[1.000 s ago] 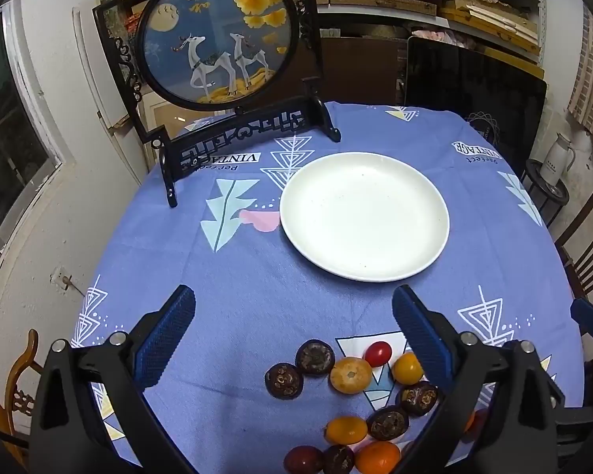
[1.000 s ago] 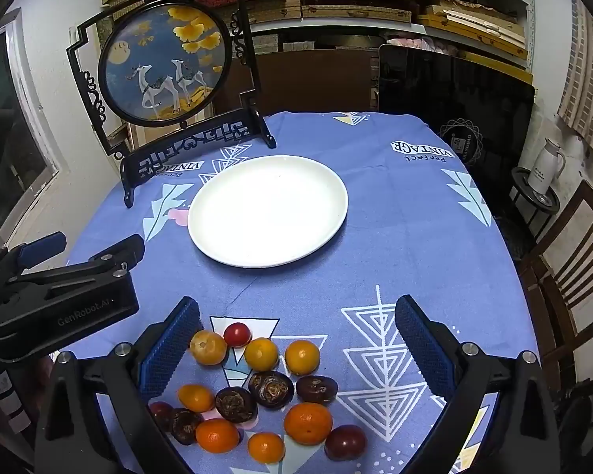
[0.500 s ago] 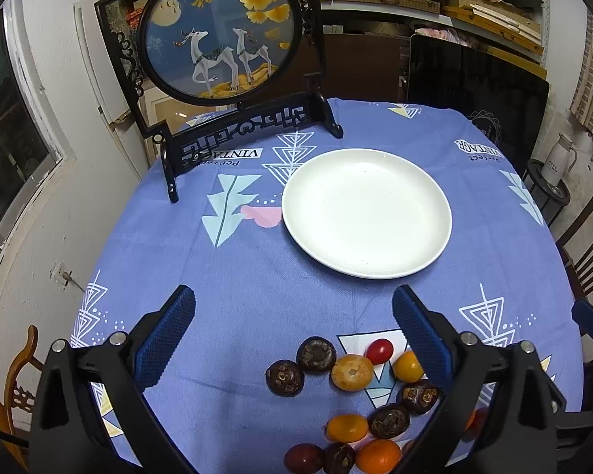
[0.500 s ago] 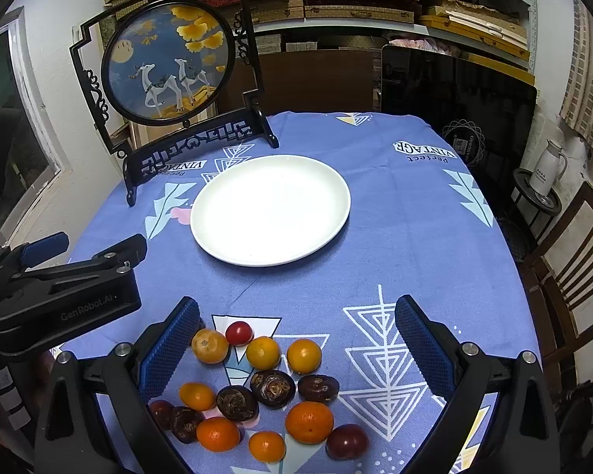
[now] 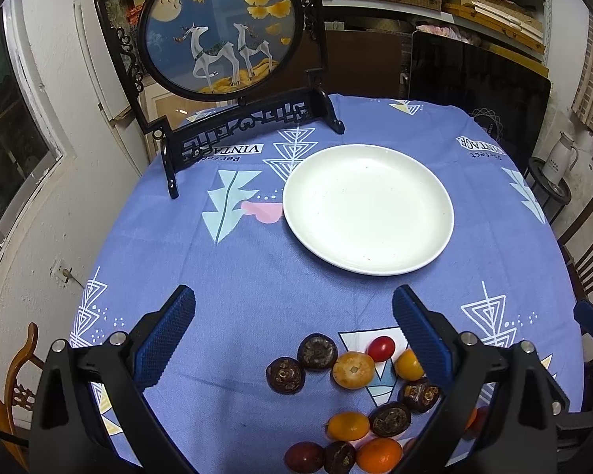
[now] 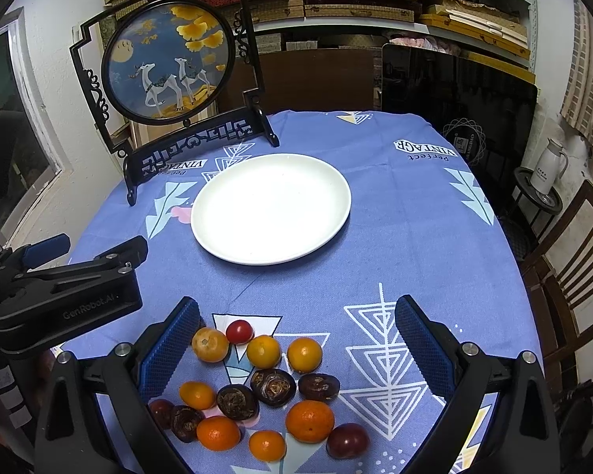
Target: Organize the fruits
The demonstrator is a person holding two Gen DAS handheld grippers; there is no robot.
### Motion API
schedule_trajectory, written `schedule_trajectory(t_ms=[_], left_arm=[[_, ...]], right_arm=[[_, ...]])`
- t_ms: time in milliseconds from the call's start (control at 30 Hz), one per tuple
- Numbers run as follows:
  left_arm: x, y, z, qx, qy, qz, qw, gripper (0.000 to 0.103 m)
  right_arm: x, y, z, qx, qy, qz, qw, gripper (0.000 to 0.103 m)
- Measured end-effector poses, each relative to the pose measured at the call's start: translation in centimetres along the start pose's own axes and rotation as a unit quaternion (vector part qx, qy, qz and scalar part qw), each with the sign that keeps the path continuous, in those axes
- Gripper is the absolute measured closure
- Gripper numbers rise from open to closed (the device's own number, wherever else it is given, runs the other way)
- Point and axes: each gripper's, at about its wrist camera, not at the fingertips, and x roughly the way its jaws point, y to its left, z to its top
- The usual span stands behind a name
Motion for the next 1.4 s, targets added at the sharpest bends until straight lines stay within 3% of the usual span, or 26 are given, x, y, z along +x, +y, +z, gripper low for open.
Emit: schedule_trajectory(t_ms=[733,967,1167,1400], left_arm=[[0.3,0.2,0.0,0.002,0.007,0.003,1.0000,0.005],[1.6,3.0,-0.7,0.024,0.019,0.023,0.9993,0.005],[2.3,5.5,-4.8,0.065,0.042,-0.006,0.9970,0.005],[2.2,6.0,-11.0,0.119,0.075,-0.080,0.9868,0.005]], right_arm=[[0.5,0.2,0.0,-0.004,0.005,0.006,1.000,0.003],[0.0,-1.4,-1.2,-0.043,0.004,0.018,0.999,0.003],[0.3,-4.0,-6.3,-0.100,0.062,0.024,0.993,0.003],[2.3,-5.5,-12.3,-0.108,0.151,0.032,0.982,0.003]])
